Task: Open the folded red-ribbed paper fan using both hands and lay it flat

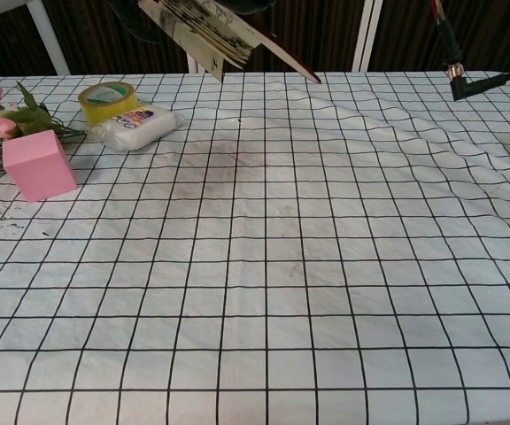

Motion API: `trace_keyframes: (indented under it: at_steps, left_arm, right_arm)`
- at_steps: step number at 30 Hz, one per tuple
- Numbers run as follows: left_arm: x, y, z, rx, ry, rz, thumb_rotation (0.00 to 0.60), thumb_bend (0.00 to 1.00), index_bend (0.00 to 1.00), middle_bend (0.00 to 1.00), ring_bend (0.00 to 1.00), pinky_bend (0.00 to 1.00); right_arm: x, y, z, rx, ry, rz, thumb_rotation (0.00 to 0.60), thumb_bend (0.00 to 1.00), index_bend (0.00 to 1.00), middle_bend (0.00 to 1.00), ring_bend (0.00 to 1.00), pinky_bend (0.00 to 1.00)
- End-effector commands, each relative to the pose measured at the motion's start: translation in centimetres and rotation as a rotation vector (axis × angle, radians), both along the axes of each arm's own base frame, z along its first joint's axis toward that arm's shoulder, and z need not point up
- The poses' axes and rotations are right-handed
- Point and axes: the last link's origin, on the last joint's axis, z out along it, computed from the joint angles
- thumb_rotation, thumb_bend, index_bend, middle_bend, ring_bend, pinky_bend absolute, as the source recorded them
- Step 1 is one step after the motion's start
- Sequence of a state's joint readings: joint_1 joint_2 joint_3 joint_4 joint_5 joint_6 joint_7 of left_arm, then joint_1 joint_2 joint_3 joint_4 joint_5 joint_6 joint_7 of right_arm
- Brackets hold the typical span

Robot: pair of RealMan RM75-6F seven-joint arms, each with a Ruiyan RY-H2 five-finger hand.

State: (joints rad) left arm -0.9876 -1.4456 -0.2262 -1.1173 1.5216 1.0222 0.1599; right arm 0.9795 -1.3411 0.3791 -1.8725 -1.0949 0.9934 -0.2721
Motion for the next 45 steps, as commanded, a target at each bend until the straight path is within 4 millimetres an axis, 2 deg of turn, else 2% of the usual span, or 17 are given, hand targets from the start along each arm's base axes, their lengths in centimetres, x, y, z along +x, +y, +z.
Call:
trace_keyframes:
  at_steps: [1, 5, 10, 20, 25, 28, 38, 45]
  left_arm:
    - [0.1, 0.1, -0.1, -0.001, -0.002, 0.008, 0.6, 0.12, 0.47, 0.87, 0.84, 0.83]
    - [0.4, 0.2, -0.5, -0.007, 0.004, 0.009, 0.6, 0.12, 0.48, 0.87, 0.84, 0.83]
    - [0.8, 0.2, -1.2, -0.018, 0.005, 0.005, 0.6, 0.19, 0.48, 0.87, 0.84, 0.83]
    - [1.2, 0.1, -2.3, -0.039, -0.002, 0.004, 0.6, 0.2, 0.5, 0.87, 0.84, 0.83]
    - [1.3, 0.0, -2.7, -0.043, -0.016, 0.0, 0.6, 0.37, 0.65, 0.91, 0.87, 0.84]
    - [1.4, -0.1, -2.8, -0.043, -0.028, -0.006, 0.6, 0.42, 0.71, 0.94, 0.88, 0.84]
    - [1.3, -0.1, -2.3, -0.03, -0.065, -0.021, 0.6, 0.44, 0.75, 0.95, 0.89, 0.85]
    - [0.7, -0.2, -1.3, -0.011, -0.067, -0.029, 0.6, 0.44, 0.76, 0.95, 0.89, 0.85]
  right_arm:
    - [0.0, 0.1, -0.1, 0.002, -0.002, 0.002, 0.6, 0.66, 0.93, 0.98, 1.0, 0.92]
    - [0.3, 0.2, 0.0, 0.003, -0.009, 0.008, 0.6, 0.66, 0.93, 0.98, 1.0, 0.92]
    - [0.5, 0.2, 0.1, 0.01, -0.022, 0.006, 0.6, 0.66, 0.93, 0.98, 1.0, 0.92]
    - [0.5, 0.2, 0.0, 0.02, -0.029, -0.006, 0.6, 0.66, 0.93, 0.98, 1.0, 0.92]
    - [0.4, 0.3, 0.0, 0.023, -0.034, -0.011, 0.6, 0.66, 0.93, 0.98, 1.0, 0.92]
    - [0.4, 0.3, 0.0, 0.027, -0.039, -0.017, 0.6, 0.66, 0.93, 0.98, 1.0, 0.92]
    - [0.2, 0.3, 0.3, 0.022, -0.047, -0.022, 0.6, 0.66, 0.93, 0.98, 1.0, 0.92]
    - [-1.0, -0.2, 0.8, -0.008, -0.025, -0.048, 0.6, 0.66, 0.93, 0.98, 1.0, 0.92]
